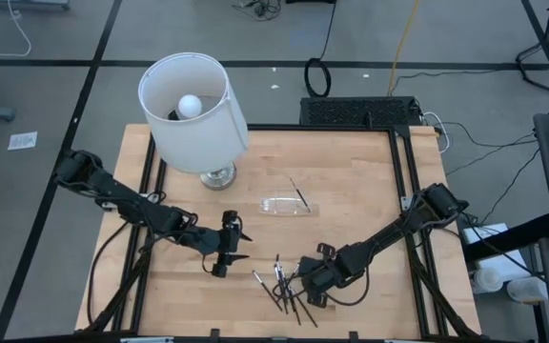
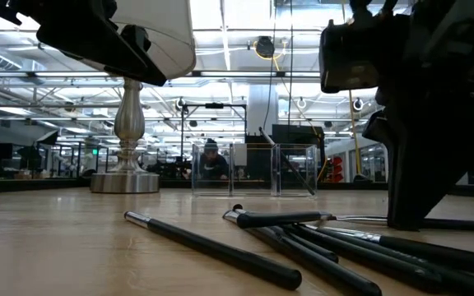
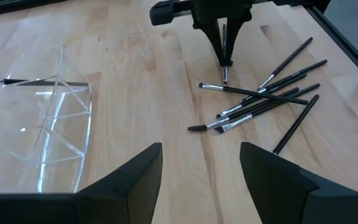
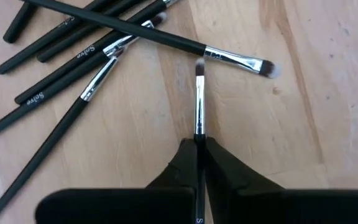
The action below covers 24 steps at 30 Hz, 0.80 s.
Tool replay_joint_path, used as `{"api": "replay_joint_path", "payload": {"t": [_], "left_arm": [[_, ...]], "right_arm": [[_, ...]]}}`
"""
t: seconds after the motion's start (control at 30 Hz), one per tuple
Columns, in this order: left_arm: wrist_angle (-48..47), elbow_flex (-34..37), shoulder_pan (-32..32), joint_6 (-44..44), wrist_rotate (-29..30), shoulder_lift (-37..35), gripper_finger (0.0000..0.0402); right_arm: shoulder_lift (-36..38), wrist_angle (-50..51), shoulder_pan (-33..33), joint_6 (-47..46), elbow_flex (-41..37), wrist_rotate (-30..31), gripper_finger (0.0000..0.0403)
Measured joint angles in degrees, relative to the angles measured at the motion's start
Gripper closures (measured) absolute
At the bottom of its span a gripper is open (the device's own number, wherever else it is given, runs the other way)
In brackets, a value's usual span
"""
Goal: Sort items
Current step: Put the eyeshadow brush into the transparent organizer
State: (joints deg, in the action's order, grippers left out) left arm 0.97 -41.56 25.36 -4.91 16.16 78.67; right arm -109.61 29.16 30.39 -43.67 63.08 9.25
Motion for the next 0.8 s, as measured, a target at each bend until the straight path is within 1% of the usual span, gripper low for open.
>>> {"api": "replay_joint_path", "payload": {"t": [0.1, 0.17, 0.23, 0.3, 0.33, 0.4, 0.47, 0.57, 0.63, 0.7, 0.8], "left_arm": [[0.0, 0.0, 0.11, -0.17, -0.02, 0.0, 0.0179], [0.02, 0.0, 0.35, -0.17, -0.02, 0.0, 0.0179], [-0.06, 0.01, 0.53, -0.35, -0.04, 0.0, 0.0179], [-0.08, 0.02, 0.66, -0.8, -0.06, 0.0, 0.0179], [-0.03, 0.02, 0.66, -0.81, -0.04, 0.0, 0.0179], [0.27, 0.02, 0.64, -0.81, 0.27, 0.0, 0.0179], [0.77, 0.02, 0.61, -0.19, 0.44, 0.0, 0.0179], [3.36, 0.07, 0.59, 3.14, 0.95, 0.0, 0.0179], [8.04, 0.07, 0.62, 6.57, 0.65, 0.0, 0.0179], [12.48, 0.04, 0.84, 10.06, -1.22, 0.36, 0.0179], [15.95, 0.07, 1.55, 14.09, -3.16, 0.87, 0.0179]], "right_arm": [[3.64, -0.62, 0.0, 0.91, -0.07, 2.41, 0.0401], [6.2, 1.8, 0.11, 0.82, -0.38, 5.59, 0.0401], [8.73, 2.72, 0.43, 1.17, -0.62, 10.1, 0.0402], [12.12, 0.94, 1.01, 2.99, -0.2, 15.2, 0.0402], [13.66, -0.06, 1.3, 4.52, -0.11, 16.67, 0.0402], [16.21, -2.29, 1.8, 8.24, -0.16, 18.87, 0.0402], [18.63, -6.38, 1.86, 12.61, -0.25, 19.54, 0.0402], [22.08, -15.64, 1.77, 22.36, -0.29, 21.38, 0.0402], [23.42, -24.59, 1.85, 31.36, -2.1, 20.94, 0.0403], [24.12, -36.59, 1.88, 40.31, -6.01, 20.15, 0.0403], [24.84, -57.05, 0.38, 51.31, -13.77, 15.08, 0.0403]]}}
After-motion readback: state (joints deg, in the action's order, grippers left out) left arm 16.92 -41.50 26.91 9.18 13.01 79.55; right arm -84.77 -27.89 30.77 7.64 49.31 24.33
